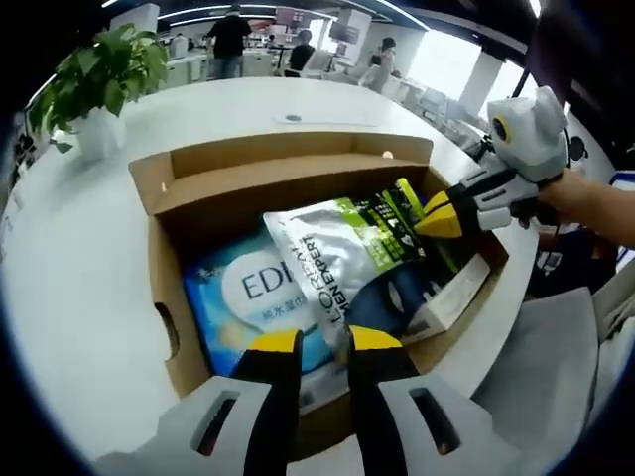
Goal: Operate the shoe box by opening the lid, removing the specified soft item, and placing it in the target area until the item is outside and the box remains undamaged.
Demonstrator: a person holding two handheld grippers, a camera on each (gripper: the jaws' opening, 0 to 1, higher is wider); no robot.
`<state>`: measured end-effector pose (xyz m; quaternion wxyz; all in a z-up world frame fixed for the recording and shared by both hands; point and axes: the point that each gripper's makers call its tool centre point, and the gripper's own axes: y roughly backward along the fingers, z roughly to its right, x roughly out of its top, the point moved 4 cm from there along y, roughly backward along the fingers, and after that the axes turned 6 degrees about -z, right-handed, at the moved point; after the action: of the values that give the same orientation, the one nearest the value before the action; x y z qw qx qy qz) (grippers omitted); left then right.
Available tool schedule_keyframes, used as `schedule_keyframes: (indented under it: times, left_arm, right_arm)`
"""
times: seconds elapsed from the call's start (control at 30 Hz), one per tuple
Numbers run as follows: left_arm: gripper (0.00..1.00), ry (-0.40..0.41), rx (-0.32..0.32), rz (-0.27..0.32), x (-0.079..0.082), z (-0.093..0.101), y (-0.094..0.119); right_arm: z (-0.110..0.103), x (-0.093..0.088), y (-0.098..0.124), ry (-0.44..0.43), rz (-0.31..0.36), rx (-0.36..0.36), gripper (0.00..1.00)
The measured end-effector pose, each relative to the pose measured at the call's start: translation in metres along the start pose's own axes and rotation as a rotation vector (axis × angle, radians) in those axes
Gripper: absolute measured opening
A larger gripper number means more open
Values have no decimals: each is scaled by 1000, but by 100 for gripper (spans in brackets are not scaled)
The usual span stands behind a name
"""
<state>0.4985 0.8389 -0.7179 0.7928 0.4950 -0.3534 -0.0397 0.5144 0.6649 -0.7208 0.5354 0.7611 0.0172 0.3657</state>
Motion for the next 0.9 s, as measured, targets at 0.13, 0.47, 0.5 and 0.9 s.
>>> schedule_keyframes:
  times: [0.13, 0.47, 0.5, 0.9]
  left_arm:
    - [14, -15, -23, -10, 3, 1, -1]
    - [4, -15, -54, -24, 5, 3, -9]
    - [1, -18, -53, -23, 6, 3, -9]
    - [0, -18, -31, 15, 15, 5, 0]
  right_arm:
    - [0, -1, -2, 18, -8, -5, 0]
    - [0, -2, -2, 23, -8, -15, 0]
    - [0, -2, -2, 23, -6, -16, 0]
    - [-5, 4, 8, -41, 47, 0, 0]
